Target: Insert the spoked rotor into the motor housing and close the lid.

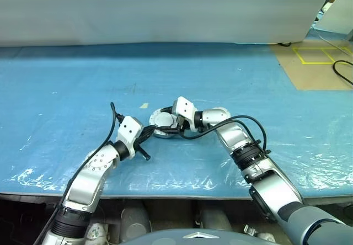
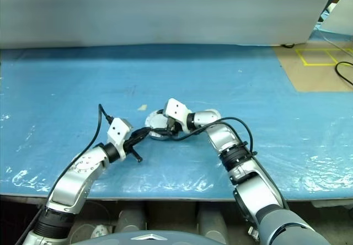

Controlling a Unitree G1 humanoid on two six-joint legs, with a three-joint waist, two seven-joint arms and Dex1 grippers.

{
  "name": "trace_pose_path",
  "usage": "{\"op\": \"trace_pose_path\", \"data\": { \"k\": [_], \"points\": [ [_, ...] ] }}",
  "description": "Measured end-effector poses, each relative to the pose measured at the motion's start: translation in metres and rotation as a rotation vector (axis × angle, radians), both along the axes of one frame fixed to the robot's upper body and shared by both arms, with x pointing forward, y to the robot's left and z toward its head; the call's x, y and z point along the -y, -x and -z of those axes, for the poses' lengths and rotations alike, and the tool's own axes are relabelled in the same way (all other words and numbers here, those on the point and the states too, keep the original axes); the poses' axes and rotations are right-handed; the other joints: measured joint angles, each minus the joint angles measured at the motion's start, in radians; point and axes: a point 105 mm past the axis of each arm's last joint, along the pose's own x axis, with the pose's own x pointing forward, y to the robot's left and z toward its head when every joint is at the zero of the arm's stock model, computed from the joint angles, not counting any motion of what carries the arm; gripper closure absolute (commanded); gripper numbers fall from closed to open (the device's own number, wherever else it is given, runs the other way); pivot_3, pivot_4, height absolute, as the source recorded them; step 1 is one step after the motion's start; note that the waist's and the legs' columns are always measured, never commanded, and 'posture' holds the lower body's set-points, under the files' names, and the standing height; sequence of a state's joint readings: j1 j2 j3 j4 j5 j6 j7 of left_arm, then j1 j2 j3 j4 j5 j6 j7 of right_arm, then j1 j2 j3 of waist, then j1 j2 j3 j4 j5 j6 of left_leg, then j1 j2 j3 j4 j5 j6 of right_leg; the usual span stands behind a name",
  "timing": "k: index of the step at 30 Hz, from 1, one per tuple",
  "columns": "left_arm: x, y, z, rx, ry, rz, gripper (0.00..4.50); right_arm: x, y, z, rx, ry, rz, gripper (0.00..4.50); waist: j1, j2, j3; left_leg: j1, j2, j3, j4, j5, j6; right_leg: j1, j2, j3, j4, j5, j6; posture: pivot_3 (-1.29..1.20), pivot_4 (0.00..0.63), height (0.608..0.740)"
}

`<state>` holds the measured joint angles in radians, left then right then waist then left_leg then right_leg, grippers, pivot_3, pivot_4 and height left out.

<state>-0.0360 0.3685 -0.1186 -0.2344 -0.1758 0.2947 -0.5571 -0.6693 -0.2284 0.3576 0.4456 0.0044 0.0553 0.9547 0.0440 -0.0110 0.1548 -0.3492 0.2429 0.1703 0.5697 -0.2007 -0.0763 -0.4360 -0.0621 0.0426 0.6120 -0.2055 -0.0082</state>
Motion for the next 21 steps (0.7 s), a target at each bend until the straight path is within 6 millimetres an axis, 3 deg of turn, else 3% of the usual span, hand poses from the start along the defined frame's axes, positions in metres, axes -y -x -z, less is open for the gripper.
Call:
{"op": "trace_pose_path", "data": {
  "k": [6,12,21],
  "points": [
    [0.001,0.000,-0.001,0.003,0.004,0.007,4.50,0.002,-0.003,-0.002,-0.016,-0.013,0.017,0.03,0.000,0.000,0.000,-0.001,0.000,0.000,-0.004,0.000,0.000,0.000,0.000,-0.001,-0.004,0.000,0.000,0.00,0.150,0.740],
    [0.003,0.001,-0.002,0.005,0.008,0.010,4.50,0.003,0.006,-0.017,-0.165,-0.155,-0.016,0.03,0.001,0.000,0.000,-0.002,0.000,0.000,-0.005,0.000,0.000,-0.001,0.000,-0.001,-0.005,0.000,0.000,0.00,0.150,0.740],
    [0.003,0.000,-0.001,0.004,0.009,0.014,4.50,0.026,-0.017,-0.042,-0.194,-0.276,0.136,0.03,0.003,0.000,0.000,-0.002,0.000,0.000,-0.005,0.001,-0.002,-0.001,0.000,-0.001,-0.005,0.000,0.000,0.00,0.150,0.740]
  ]
}}
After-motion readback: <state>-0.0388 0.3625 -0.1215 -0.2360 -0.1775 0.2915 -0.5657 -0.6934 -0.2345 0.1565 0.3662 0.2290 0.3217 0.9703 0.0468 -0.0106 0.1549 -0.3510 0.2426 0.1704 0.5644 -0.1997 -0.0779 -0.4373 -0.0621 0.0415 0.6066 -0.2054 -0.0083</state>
